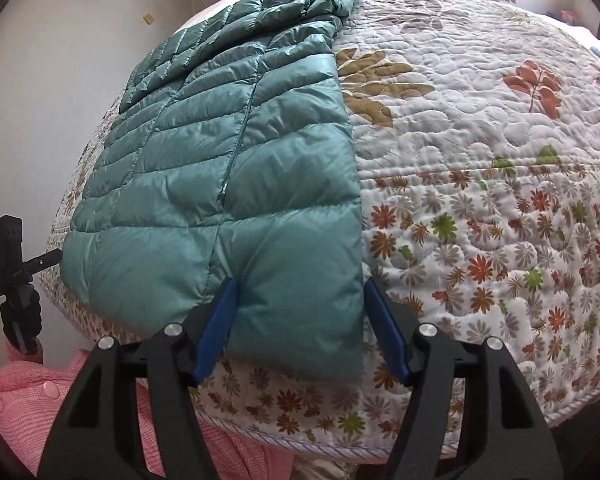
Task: Fold large clothes
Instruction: 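Move both grippers to the jacket hem and close on it, then lift the hem with both grippers and fold it toward the collar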
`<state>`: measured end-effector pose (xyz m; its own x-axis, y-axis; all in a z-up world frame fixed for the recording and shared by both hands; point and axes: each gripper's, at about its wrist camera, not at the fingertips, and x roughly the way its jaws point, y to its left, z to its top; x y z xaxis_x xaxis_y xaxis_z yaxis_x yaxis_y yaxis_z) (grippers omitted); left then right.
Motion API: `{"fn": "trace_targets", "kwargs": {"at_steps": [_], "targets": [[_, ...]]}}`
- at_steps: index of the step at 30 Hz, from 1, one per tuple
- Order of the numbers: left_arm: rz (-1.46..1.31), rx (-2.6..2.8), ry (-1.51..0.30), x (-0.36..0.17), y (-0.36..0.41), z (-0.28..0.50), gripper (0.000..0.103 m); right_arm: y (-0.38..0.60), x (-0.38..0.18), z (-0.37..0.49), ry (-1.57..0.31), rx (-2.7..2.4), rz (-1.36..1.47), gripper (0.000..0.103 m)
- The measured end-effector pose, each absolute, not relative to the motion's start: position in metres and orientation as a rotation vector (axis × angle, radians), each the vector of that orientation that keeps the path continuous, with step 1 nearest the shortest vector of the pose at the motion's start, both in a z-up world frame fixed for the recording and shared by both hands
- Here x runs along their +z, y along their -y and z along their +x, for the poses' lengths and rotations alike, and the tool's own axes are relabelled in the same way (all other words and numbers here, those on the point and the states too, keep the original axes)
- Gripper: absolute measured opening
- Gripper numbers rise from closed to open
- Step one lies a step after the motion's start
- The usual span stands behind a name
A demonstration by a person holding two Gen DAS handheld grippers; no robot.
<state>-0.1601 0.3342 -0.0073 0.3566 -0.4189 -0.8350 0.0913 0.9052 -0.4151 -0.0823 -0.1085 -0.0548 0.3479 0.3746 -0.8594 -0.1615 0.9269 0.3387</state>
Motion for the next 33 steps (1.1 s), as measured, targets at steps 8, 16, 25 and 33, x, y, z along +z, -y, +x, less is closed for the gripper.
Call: {"fn": "trace_targets", "kwargs": {"at_steps": [8,16,25,33], "targets": [[-0.451,-0.400,-1.178,-0.007,-0.334,-0.160,0.020,0.102,-0.043,-0.085,-1.144,0.436,0.235,0.014],[-0.521,-0.508,-1.004,0.045,-0.346,-0.153,0.012,0.112,0.003,-0.074,-1.006,0.506,0.307,0.007],[-0.501,-0.520,-0.871,0.087,-0.354,-0.088,0.011,0.120,0.044,0.001,-0.939,0.542,0.367,0.007],[-0.554,-0.498,-0.893,0.079,-0.367,0.003,0.011,0.115,0.041,0.102,-1.013,0.544,0.432,0.007]]}}
